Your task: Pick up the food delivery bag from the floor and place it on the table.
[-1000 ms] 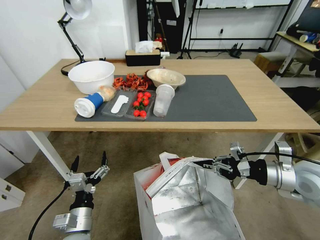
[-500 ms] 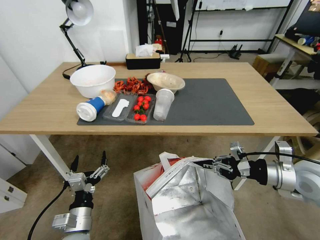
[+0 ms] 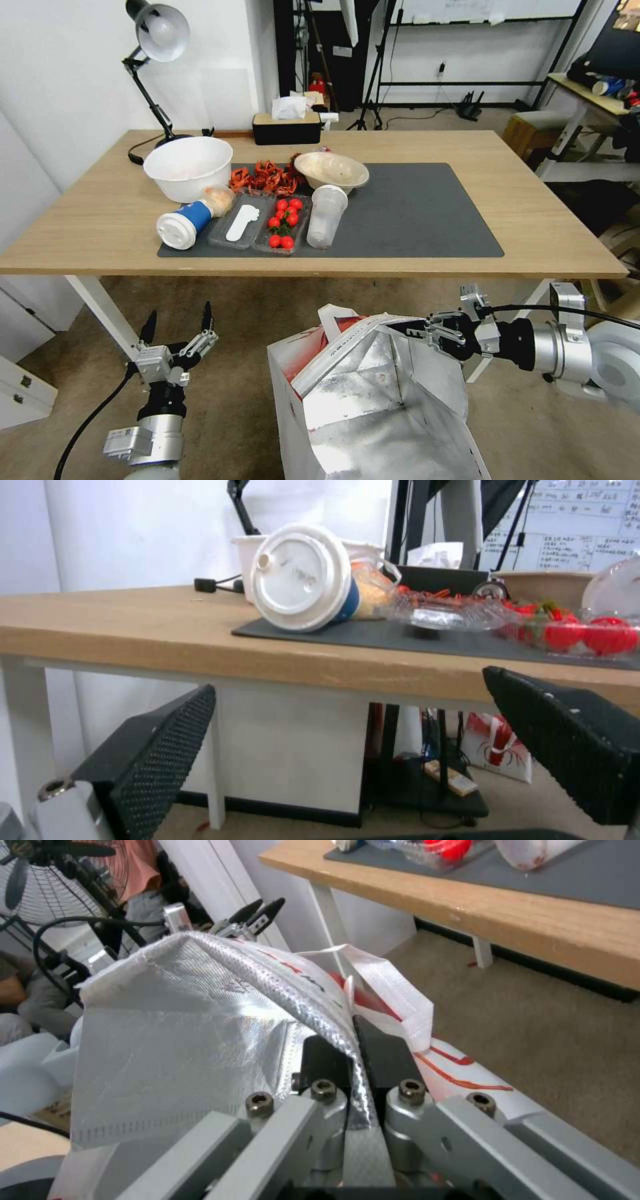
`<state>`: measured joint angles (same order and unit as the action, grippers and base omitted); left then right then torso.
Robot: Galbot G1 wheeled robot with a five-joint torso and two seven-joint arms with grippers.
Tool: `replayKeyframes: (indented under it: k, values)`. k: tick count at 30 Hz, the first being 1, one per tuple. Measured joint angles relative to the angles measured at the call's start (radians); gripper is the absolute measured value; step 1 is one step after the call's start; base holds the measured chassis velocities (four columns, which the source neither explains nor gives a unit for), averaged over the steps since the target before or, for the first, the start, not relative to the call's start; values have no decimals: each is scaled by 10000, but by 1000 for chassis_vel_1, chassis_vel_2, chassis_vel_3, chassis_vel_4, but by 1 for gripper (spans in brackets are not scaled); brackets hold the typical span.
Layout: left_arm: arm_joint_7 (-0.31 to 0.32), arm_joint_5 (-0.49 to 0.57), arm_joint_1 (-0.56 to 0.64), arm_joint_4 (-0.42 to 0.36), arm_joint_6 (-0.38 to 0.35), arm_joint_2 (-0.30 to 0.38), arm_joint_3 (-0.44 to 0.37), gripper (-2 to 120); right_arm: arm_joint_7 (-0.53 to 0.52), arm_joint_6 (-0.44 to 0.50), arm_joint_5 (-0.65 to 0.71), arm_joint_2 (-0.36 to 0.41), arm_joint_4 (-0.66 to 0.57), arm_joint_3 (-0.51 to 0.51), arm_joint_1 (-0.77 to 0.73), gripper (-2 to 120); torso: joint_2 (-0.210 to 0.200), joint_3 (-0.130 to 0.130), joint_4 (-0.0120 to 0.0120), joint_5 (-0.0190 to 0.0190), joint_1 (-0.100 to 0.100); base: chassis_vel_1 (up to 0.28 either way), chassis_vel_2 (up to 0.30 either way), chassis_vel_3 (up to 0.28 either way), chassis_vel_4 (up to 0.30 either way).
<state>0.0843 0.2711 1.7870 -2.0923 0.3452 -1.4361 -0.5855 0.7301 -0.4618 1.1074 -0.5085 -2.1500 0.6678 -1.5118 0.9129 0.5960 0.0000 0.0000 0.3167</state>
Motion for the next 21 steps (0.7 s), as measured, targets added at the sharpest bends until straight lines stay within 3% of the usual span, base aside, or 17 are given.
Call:
replayKeyframes:
  k: [21]
  values:
    - [5,12,32,-46,32,-50,-12,100,-4,-9,-24,-15,-87,36,-54,0,933,535,-1,0,402,0,0,0,0]
